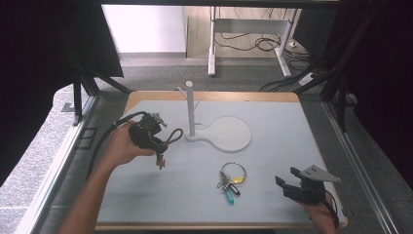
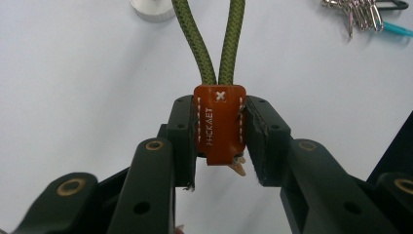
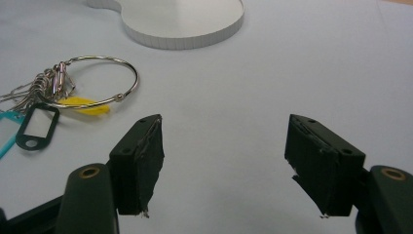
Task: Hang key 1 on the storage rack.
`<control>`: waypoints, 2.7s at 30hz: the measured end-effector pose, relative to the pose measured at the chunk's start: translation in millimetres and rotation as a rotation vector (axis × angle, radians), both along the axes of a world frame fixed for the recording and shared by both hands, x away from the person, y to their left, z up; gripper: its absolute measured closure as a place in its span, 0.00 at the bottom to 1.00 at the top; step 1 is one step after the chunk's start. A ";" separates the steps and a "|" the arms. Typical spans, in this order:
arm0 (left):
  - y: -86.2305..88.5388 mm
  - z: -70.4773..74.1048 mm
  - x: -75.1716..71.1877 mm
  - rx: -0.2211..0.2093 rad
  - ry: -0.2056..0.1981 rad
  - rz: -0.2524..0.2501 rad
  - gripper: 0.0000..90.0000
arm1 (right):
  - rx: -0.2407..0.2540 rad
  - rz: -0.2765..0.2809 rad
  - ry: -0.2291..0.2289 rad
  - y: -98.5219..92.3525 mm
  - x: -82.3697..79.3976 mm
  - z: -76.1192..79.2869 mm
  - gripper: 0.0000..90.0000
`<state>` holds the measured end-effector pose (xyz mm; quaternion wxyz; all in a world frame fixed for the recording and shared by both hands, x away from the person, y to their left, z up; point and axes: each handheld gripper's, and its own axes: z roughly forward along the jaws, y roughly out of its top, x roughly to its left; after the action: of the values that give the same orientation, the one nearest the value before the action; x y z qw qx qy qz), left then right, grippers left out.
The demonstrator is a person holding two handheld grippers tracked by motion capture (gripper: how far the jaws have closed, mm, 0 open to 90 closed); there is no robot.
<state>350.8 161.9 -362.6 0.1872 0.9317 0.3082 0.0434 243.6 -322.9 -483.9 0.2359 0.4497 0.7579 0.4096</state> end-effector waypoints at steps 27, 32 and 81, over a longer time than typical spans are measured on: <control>3.0 41.7 25.7 -0.038 -0.031 0.070 0.74 | -0.007 0.002 0.006 1.7 2.8 -2.7 0.34; 1.6 52.9 26.9 -0.061 -0.044 0.069 0.74 | -0.009 0.004 0.008 1.6 3.0 -3.0 0.34; 17.5 73.0 76.0 -0.119 -0.029 0.234 0.74 | -0.007 -0.045 0.028 -3.9 5.7 -5.8 0.34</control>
<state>426.9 179.4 -289.6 0.2400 0.8759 0.4143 0.0601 249.3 -326.8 -489.7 0.2356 0.4715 0.7523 0.3952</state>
